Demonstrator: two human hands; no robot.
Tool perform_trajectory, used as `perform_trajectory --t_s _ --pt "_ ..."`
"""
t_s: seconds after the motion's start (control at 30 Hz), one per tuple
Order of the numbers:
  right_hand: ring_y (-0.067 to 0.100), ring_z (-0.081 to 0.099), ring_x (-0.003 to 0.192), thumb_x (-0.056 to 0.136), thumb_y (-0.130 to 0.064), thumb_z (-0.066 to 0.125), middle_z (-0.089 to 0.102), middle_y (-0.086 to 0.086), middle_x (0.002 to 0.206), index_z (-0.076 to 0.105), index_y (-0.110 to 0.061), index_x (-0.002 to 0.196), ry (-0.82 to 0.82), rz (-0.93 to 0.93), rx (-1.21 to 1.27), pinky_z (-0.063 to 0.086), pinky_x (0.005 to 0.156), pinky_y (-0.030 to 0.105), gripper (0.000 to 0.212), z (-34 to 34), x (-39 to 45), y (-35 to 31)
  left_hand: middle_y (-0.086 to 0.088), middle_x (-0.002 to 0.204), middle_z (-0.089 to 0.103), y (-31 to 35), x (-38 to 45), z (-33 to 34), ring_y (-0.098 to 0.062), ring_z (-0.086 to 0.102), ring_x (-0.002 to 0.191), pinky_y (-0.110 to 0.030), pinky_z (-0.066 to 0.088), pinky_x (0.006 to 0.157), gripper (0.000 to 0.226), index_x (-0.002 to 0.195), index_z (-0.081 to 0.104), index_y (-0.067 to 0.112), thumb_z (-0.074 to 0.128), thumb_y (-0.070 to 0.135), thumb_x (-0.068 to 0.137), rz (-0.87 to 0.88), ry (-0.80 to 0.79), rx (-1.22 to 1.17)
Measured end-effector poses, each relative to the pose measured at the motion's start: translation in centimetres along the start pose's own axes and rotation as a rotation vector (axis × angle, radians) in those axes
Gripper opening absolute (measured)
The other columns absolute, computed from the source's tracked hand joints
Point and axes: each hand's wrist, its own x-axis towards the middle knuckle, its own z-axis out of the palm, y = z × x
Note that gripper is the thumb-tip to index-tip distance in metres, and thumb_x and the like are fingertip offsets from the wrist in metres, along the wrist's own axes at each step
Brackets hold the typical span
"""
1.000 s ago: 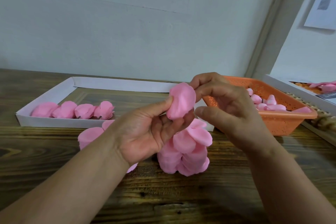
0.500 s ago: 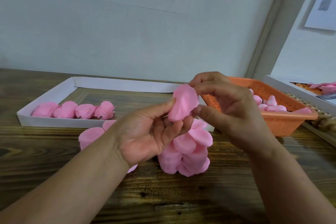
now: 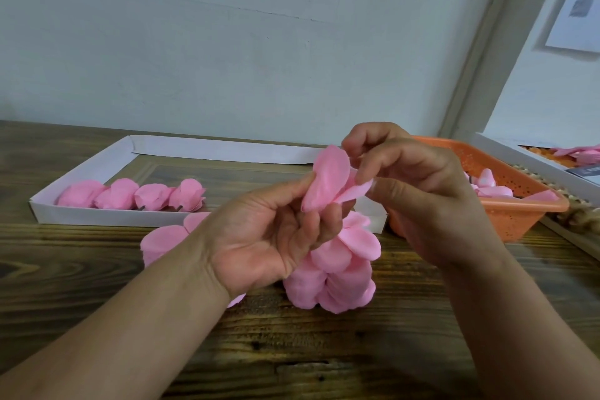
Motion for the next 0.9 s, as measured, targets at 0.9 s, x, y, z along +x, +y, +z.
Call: perform_trajectory --t_s 0.9 --pt "0.012 0.057 0.097 0.079 -0.014 0.047 0.059 0.003 0.102 0.063 0.010 0.071 0.017 0.238 -0.459 0.044 0.084 0.025 0.030 1.8 0.4 -1.3 -0.020 0.083 0.071 -0.7 0.4 -0.2 -0.023 0.069 0.057 -0.019 0.054 0.043 0.028 0.083 0.074 -0.008 0.060 0.015 0.073 0.174 0.235 0.315"
